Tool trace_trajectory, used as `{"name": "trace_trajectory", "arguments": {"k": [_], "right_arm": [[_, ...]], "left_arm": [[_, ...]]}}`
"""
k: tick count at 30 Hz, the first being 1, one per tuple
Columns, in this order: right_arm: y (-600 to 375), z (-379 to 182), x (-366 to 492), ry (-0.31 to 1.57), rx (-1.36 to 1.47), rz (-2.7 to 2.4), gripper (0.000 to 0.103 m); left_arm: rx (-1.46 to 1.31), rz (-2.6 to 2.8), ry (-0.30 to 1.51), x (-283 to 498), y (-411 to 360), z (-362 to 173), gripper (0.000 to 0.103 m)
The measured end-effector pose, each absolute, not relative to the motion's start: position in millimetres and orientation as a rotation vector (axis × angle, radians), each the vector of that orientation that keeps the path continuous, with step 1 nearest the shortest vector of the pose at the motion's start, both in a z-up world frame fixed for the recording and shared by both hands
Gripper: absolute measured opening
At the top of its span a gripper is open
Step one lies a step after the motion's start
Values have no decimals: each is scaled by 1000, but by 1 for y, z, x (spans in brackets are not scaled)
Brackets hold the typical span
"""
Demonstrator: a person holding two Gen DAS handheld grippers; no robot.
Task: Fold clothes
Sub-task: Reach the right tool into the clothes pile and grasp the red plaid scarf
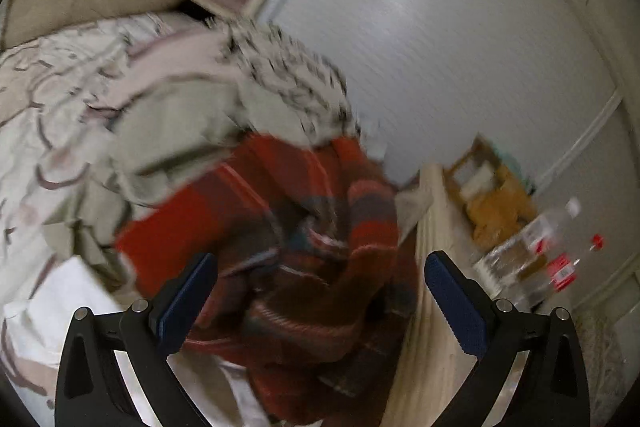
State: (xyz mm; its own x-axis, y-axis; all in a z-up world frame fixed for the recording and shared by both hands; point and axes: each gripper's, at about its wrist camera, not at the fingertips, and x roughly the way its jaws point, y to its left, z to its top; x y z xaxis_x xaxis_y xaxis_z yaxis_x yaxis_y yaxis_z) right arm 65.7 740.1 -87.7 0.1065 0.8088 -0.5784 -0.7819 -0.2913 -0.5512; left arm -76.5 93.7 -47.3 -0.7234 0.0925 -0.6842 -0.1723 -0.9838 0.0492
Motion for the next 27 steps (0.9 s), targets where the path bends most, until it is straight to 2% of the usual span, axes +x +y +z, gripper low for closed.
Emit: {"name": "trace_trajectory", "arguments": {"k": [1, 3, 6, 11, 14, 16, 18, 27], "right_arm": [[750, -95, 70, -9, -1061, 1551, 80], [767, -111, 80, 55, -1103, 1560, 49], [779, -137, 91, 123, -1111, 1589, 33], [778, -156, 100, 153, -1060, 1626, 32], [778, -144, 105, 310, -990, 1683, 32], [770, -131, 102, 397, -964, 1766, 20], [761, -118, 99, 486, -936, 1847, 15], [720, -59, 84, 903, -771, 2199, 13]], "left_arm": [[-1100, 2787, 162, -79, 94, -48, 102], [-1106, 2786, 162, -80, 94, -49, 102], [-1115, 2784, 163, -81, 93, -51, 102], [-1129, 2782, 162, -84, 93, -53, 102], [-1118, 2781, 159, -83, 93, -51, 102], [-1108, 2776, 160, -82, 94, -50, 102], [-1105, 2767, 165, -80, 94, -49, 102], [-1040, 2763, 177, -66, 90, -37, 102]]}}
